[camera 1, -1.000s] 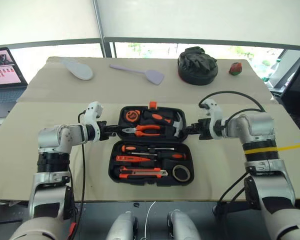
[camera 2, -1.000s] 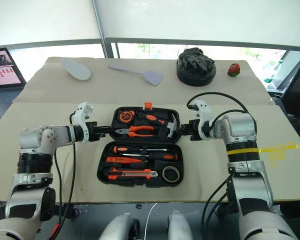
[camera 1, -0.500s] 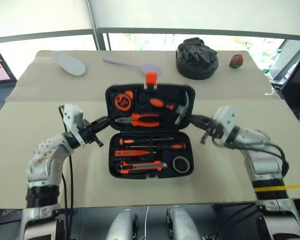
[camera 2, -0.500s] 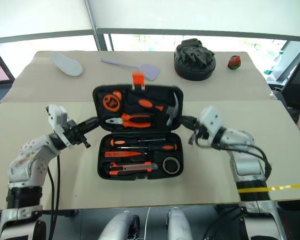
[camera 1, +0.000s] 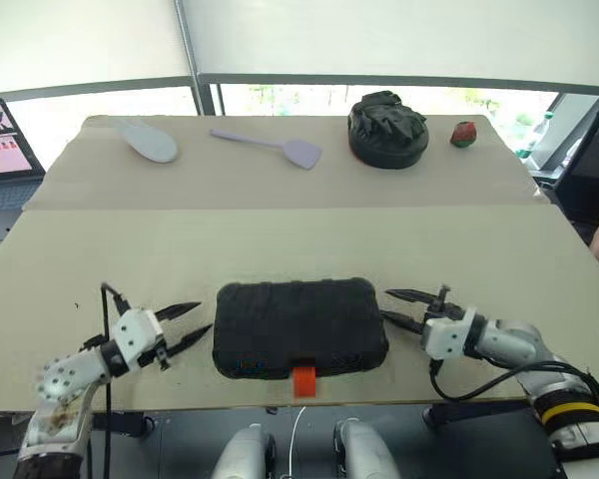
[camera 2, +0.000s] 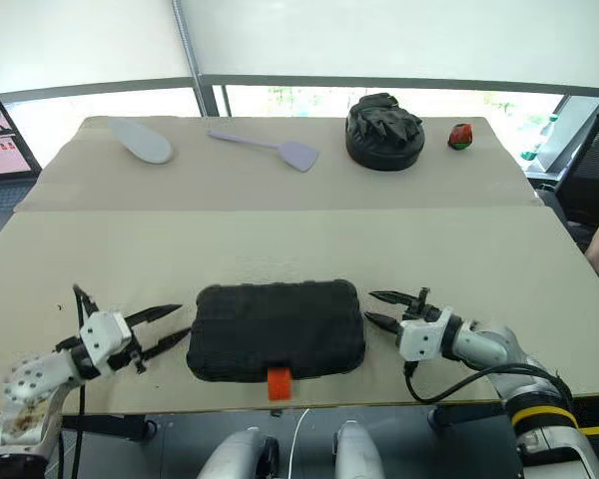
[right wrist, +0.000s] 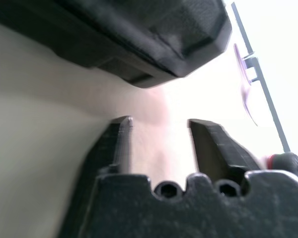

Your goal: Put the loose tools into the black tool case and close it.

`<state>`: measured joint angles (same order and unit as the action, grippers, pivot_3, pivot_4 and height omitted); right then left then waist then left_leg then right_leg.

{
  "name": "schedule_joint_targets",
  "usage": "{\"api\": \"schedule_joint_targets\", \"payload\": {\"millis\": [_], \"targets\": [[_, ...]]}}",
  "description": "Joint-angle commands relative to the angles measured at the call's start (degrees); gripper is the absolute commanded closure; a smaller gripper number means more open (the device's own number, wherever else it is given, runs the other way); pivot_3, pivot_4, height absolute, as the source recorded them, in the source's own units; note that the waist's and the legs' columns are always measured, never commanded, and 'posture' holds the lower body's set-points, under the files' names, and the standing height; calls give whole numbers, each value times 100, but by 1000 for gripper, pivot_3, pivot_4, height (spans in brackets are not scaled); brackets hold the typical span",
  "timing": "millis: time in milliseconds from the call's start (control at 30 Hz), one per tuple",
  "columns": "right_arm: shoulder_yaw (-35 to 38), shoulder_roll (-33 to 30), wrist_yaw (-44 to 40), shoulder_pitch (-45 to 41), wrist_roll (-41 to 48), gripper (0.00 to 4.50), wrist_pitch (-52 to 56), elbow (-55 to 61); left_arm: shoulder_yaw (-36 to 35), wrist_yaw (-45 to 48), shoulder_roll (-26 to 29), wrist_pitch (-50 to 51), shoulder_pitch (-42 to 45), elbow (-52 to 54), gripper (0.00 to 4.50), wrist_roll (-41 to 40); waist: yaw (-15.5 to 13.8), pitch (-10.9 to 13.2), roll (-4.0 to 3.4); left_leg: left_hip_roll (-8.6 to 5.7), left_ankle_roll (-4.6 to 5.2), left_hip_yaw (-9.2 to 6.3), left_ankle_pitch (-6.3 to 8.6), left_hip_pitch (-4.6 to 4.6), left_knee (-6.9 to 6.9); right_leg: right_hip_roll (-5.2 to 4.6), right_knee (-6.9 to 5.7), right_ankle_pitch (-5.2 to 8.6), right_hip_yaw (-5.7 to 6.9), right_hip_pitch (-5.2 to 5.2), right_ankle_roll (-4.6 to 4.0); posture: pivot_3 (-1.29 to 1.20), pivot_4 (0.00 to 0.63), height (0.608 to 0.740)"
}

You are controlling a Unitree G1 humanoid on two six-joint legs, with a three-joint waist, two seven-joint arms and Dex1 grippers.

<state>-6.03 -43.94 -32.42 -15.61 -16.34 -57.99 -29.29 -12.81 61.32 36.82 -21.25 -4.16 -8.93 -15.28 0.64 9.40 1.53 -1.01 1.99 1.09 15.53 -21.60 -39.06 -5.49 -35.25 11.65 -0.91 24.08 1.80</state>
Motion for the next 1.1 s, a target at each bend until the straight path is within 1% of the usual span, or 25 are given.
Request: {"api": "schedule_joint_targets", "payload": {"millis": [33,67,100,167,200,233,267,300,333,400,433,467,533,600,700,833,900,1033,1100], "targets": [[263,-389,-201,396,728,762,288,269,-363,-172,259,328,109,-153,1172,-242,-11,0,0,0,0,-2,0,2,0,-2,0,0,2,-3,0,0,150,740],[212,-490,-497,571,1151,502,596,475,-343,-200,283,443,177,-181,1172,-269,-31,0,0,0,0,-2,0,2,0,-4,1,0,2,-4,0,0,150,740],[231,-565,-806,816,1802,502,1136,873,-280,-188,305,621,293,-171,1172,-312,-35,0,0,-2,1,-3,0,2,0,-6,4,0,3,-7,1,0,150,740],[241,-819,-1506,1387,3105,857,2418,1829,-198,-287,297,982,566,-133,1172,-364,-76,0,0,0,2,-5,1,5,0,-6,7,0,4,-15,2,0,150,740],[279,-947,-1734,1601,3464,1141,2817,2202,-176,-334,279,1141,690,-114,1709,-404,-76,0,0,2,2,-9,1,3,-1,-7,9,0,8,-16,2,0,150,740],[321,-1101,-1940,1818,3753,1539,3247,2555,-127,-356,276,1321,806,-84,1962,-428,-74,0,0,4,2,-9,1,3,-1,-6,8,-1,7,-16,2,0,150,740],[363,-1277,-2138,2043,3995,1795,3661,2919,-36,-393,271,1496,980,-77,2253,-396,-76,-1,-1,6,3,-8,1,2,-2,-6,7,-1,7,-16,2,0,150,740],[385,-1427,-2273,2253,4193,2168,4092,3304,130,-269,287,1724,1184,-22,2696,-422,-74,-1,-1,5,3,-8,1,2,-2,-7,5,-1,7,-14,2,0,150,740],[416,-1526,-2353,2402,4327,2490,4409,3589,241,-178,306,1884,1315,27,3051,-443,-72,-2,1,6,3,-9,1,3,-2,-5,5,-1,8,-15,2,0,150,740],[276,-1682,-2469,2598,4326,3200,5000,4136,488,-191,257,2136,1778,-66,3789,-312,-75,-3,4,6,2,-9,1,2,-4,0,3,-1,9,-13,3,0,150,740],[162,-1634,-2424,2624,4384,3583,5347,4388,611,-241,197,2221,2031,-215,4251,-214,-67,-5,8,8,2,-9,1,0,-5,6,2,-1,10,-12,3,0,150,740],[43,-1515,-2371,2607,4337,3890,5524,4568,757,-276,152,2274,2260,-388,4491,-81,-72,-6,9,11,2,-9,1,-1,-7,12,3,-1,9,-10,3,0,150,740],[-315,-1356,-2384,2548,4284,4458,6080,4954,1104,-122,150,2344,2685,-788,4500,190,-85,-6,10,8,1,-14,1,-6,-11,17,2,-1,13,-7,3,0,150,740],[-565,-1273,-2406,2478,4255,4458,6608,5268,1330,18,182,2471,2976,-1044,4500,338,-83,-6,9,5,1,-14,1,-15,-12,19,-3,-1,11,2,3,0,150,740],[-659,-984,-2207,2284,4148,4458,6974,5471,1446,82,182,2588,3141,-1200,4500,402,-51,-6,10,3,4,-13,2,-34,-18,18,0,-1,10,14,3,0,150,740],[-918,-220,-1797,1487,3432,4458,6931,5058,1496,281,188,2573,2957,-1203,4500,384,-5,-4,22,5,11,-16,7,-49,-47,19,-1,-4,12,17,9,0,150,740],[-911,201,-1483,992,3035,4458,6732,4557,1437,358,231,2743,2789,-1042,4500,263,6,-4,22,6,13,-21,8,-51,-58,20,-6,-4,16,17,9,0,150,740],[-831,764,-1184,239,2638,4458,6552,3638,1274,291,300,3254,2562,-710,4500,94,15,-4,22,3,15,-20,10,-52,-71,16,-20,-4,14,19,10,0,150,740],[-809,948,-1097,3,2472,4458,6406,3253,1185,163,287,3459,2484,-562,4500,34,5,-3,20,3,15,-20,10,-52,-72,15,-26,-4,13,23,10,0,150,740]]}}
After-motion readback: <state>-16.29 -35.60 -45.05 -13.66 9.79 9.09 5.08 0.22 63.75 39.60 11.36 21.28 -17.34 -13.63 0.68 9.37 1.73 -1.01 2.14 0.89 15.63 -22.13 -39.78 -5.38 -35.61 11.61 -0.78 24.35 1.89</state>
